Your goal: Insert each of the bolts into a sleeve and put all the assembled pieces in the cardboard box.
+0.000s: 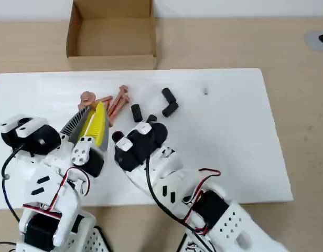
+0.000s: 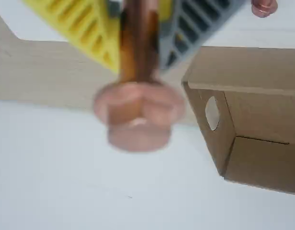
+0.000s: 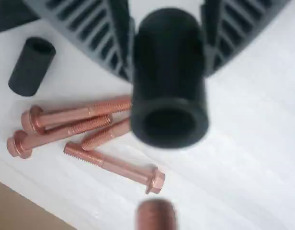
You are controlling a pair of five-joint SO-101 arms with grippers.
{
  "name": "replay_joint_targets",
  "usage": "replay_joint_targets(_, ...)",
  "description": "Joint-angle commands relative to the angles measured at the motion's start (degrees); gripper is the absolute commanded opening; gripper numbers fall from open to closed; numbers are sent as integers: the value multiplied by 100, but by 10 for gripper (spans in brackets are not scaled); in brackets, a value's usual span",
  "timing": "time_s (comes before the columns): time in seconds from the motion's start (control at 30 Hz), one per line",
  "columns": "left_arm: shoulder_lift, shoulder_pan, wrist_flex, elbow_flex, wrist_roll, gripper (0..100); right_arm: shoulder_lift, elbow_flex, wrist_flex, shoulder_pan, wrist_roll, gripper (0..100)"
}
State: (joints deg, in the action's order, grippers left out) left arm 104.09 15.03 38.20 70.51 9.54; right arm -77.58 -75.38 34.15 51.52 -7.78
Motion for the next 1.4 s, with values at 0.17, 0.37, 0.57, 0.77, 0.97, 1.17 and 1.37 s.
replay_joint_targets(0.17, 13, 360, -114, -158, 193, 6, -127, 40, -44, 57, -44, 10)
replay_joint_targets(0.37, 13, 730, 211, -167, 193, 6, -136, 40, -35, 48, -35, 10)
replay_joint_targets(0.57, 13, 413, 211, -167, 185, 6, -145, 40, -35, 48, -26, 10)
replay_joint_targets(0.77, 4, 141, 237, -167, 185, 9, -136, 31, -35, 48, -26, 10)
replay_joint_targets(0.97, -215, 176, 466, -44, 308, 7, -136, 31, -35, 48, -26, 10)
replay_joint_targets(1.17, -426, 176, 440, -88, 475, 9, -136, 31, -35, 48, -26, 10)
replay_joint_targets(1.37, -462, 176, 448, -97, 475, 9, -136, 31, -35, 4, -26, 10)
